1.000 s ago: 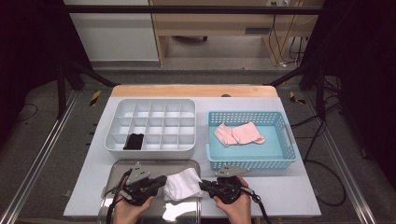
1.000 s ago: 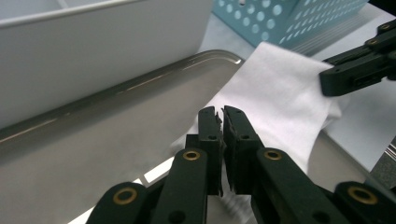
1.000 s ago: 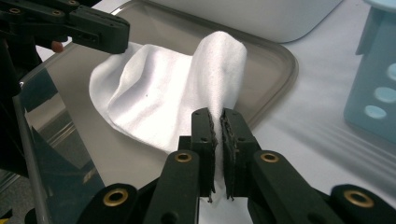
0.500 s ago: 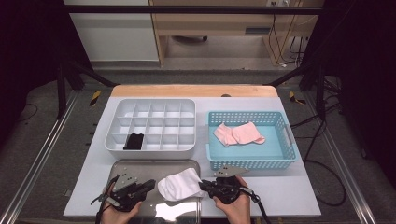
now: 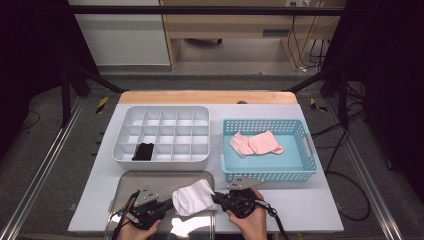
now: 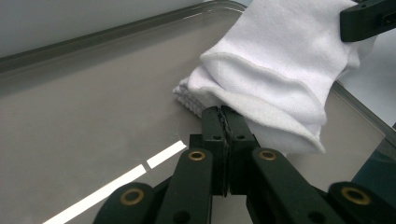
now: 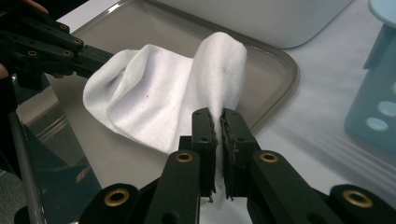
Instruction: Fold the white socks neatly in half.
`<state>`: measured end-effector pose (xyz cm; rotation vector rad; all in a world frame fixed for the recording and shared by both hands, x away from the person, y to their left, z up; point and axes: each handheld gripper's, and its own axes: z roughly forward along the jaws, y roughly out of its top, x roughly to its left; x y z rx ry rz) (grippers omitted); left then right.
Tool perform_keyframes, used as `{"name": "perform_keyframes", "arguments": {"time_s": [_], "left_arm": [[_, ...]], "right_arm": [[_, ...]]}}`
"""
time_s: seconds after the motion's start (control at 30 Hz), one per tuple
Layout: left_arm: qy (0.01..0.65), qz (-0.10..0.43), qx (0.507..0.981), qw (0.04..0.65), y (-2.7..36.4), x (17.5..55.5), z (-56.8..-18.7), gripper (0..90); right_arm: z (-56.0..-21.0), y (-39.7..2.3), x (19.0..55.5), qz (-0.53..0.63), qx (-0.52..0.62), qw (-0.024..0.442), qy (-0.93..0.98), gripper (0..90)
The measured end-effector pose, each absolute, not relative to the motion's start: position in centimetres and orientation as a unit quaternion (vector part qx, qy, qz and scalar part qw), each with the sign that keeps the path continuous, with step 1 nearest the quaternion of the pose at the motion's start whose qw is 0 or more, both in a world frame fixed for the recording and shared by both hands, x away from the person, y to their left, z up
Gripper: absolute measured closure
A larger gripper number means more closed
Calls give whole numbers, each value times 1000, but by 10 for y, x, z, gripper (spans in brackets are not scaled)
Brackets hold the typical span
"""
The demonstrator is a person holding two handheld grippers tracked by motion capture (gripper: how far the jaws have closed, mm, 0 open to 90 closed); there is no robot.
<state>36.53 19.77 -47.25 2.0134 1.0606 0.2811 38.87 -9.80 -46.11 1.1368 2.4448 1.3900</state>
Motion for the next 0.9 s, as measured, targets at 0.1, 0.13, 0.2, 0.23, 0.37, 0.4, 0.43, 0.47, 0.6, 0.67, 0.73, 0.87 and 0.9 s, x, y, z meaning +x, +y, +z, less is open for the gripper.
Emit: {"name": "perform_keyframes", "arguments": {"time_s": [0.1, 0.13, 0.2, 0.23, 0.37, 0.4, 0.43, 0.47, 0.6, 0.67, 0.73, 0.87, 0.9], "left_arm": [[423, 112, 801, 409, 198, 365, -474, 884], [424, 112, 802, 406, 197, 365, -475, 886], [425, 112, 803, 404, 195, 366, -476, 886], [424, 112, 804, 402, 195, 366, -477, 887], [420, 107, 807, 400, 191, 365, -479, 888], [418, 107, 809, 400, 190, 365, -479, 887], [416, 108, 810, 399, 189, 365, -479, 887], [414, 107, 811, 399, 188, 364, -478, 887], [414, 108, 811, 398, 188, 365, -478, 888], [414, 108, 811, 398, 188, 365, -479, 887], [414, 109, 811, 399, 188, 365, -478, 887], [414, 109, 811, 398, 188, 365, -479, 888], [414, 109, 811, 399, 188, 365, -479, 888]], "right_arm": [[-462, -98, 389, 455, 377, 54, 805, 853], [-462, -97, 389, 455, 376, 54, 805, 853], [-461, -98, 389, 458, 374, 52, 805, 854], [-460, -97, 389, 461, 375, 51, 803, 854], [-454, -94, 388, 468, 367, 51, 802, 854], [-452, -93, 387, 469, 362, 49, 804, 854], [-450, -90, 387, 470, 356, 50, 806, 854], [-449, -88, 387, 469, 352, 50, 809, 854], [-447, -75, 385, 466, 331, 41, 820, 855], [-446, -70, 385, 464, 324, 38, 824, 855], [-446, -64, 386, 462, 318, 35, 827, 856], [-445, -52, 388, 458, 306, 28, 834, 856], [-445, -50, 388, 456, 303, 26, 836, 856]]}}
